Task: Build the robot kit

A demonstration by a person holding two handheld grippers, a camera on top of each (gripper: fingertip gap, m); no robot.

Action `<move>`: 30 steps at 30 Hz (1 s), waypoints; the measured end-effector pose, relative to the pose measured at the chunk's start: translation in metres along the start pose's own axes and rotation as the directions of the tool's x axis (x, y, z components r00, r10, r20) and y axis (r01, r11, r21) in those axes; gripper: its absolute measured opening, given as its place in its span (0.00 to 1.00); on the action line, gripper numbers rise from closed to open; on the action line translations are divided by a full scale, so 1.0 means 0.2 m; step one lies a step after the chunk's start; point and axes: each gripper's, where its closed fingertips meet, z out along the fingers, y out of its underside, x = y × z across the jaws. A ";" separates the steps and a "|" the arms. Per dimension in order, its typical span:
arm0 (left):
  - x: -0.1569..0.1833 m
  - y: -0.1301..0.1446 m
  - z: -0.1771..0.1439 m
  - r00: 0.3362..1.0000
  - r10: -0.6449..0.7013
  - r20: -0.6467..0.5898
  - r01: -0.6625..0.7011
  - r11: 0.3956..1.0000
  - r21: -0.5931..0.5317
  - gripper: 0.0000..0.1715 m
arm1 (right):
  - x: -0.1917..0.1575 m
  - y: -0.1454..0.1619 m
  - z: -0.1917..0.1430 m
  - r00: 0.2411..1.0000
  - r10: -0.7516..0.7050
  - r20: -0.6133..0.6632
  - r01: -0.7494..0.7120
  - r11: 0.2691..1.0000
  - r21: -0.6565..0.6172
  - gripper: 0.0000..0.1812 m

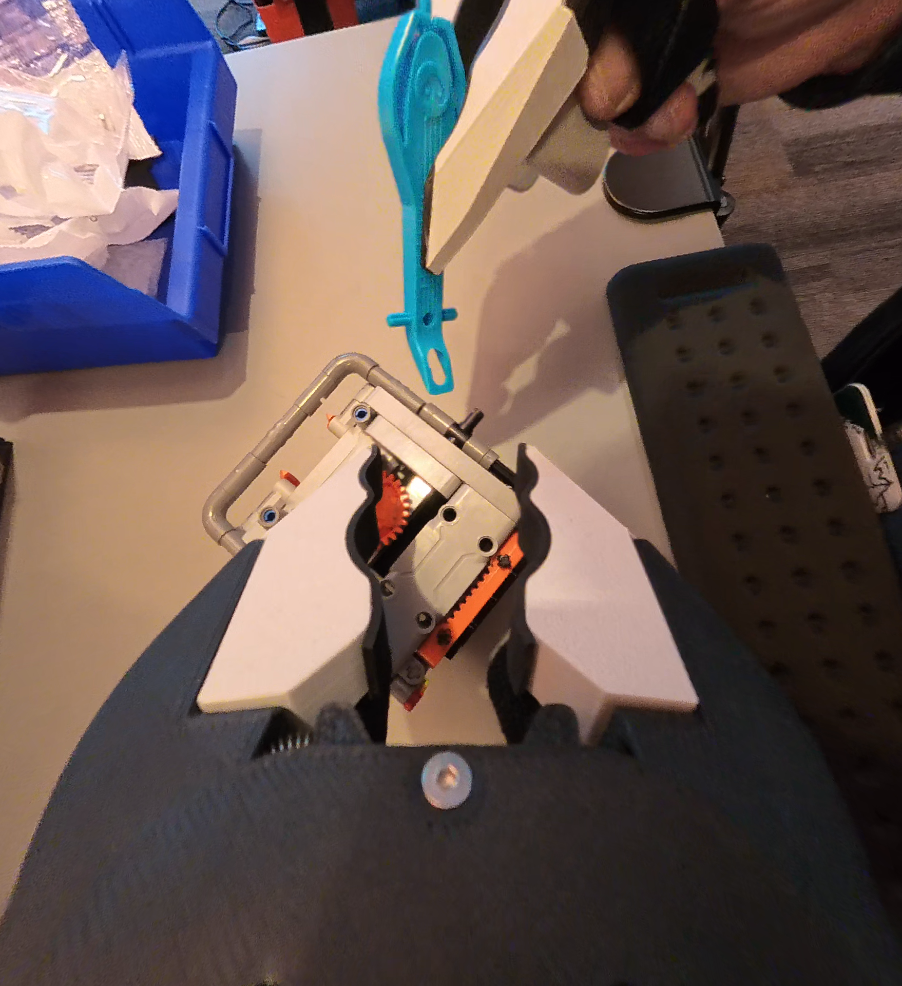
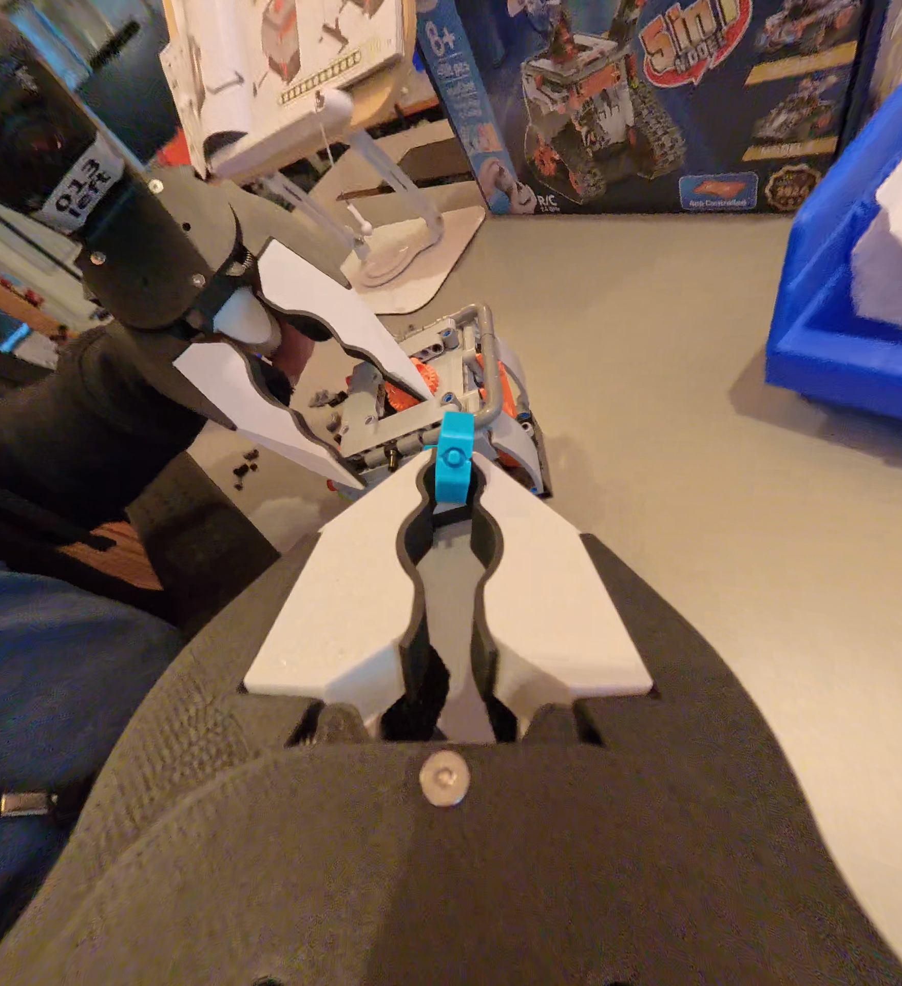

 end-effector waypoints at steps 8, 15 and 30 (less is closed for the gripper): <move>0.04 0.03 -0.03 0.991 0.061 -0.118 -0.067 0.997 -0.047 0.33 | 0.02 0.05 0.04 0.958 0.267 0.101 -0.273 0.960 0.054 0.03; 0.02 0.02 -0.01 0.998 0.051 -0.045 -0.051 0.999 -0.016 0.29 | 0.03 0.04 0.06 0.908 0.386 0.161 -0.403 0.911 0.091 0.03; 0.02 -0.16 -0.05 0.984 -0.022 0.175 0.005 0.996 0.094 0.26 | -0.07 0.00 -0.04 0.897 0.381 0.223 -0.429 0.870 0.242 0.03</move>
